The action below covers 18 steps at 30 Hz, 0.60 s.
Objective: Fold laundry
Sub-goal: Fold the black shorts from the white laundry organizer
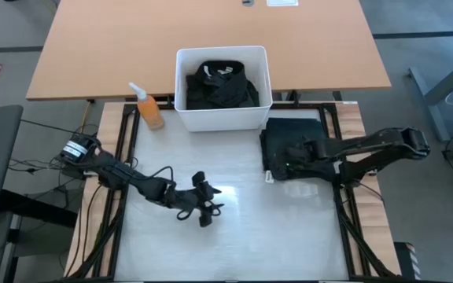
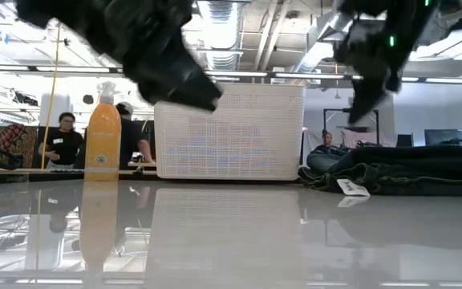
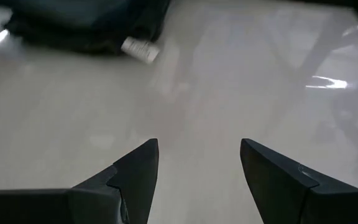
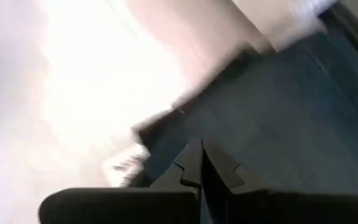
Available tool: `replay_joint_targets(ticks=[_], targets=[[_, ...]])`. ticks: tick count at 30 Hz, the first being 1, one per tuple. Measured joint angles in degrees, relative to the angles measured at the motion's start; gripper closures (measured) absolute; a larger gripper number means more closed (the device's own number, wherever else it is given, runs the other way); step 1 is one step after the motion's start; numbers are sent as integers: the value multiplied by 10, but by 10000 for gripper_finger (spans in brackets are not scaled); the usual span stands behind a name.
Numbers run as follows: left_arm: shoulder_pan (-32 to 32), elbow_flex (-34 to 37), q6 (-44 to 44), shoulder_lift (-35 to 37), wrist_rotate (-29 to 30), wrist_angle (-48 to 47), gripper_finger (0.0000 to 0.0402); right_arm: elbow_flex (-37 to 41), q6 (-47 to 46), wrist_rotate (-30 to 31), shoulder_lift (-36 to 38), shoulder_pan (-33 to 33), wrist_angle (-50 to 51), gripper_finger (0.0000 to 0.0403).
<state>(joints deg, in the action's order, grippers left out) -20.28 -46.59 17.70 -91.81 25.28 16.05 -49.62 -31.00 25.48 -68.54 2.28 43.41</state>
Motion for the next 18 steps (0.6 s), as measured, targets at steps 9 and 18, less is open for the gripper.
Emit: replay_joint_targets(ticks=[9, 18], targets=[[58, -234, -214, 0, -15, -193, 184, -16, -13, 79, 9, 151, -28, 378], [276, -496, -363, 0, 5, -392, 184, 70, -1, 80, -29, 248, -236, 378]])
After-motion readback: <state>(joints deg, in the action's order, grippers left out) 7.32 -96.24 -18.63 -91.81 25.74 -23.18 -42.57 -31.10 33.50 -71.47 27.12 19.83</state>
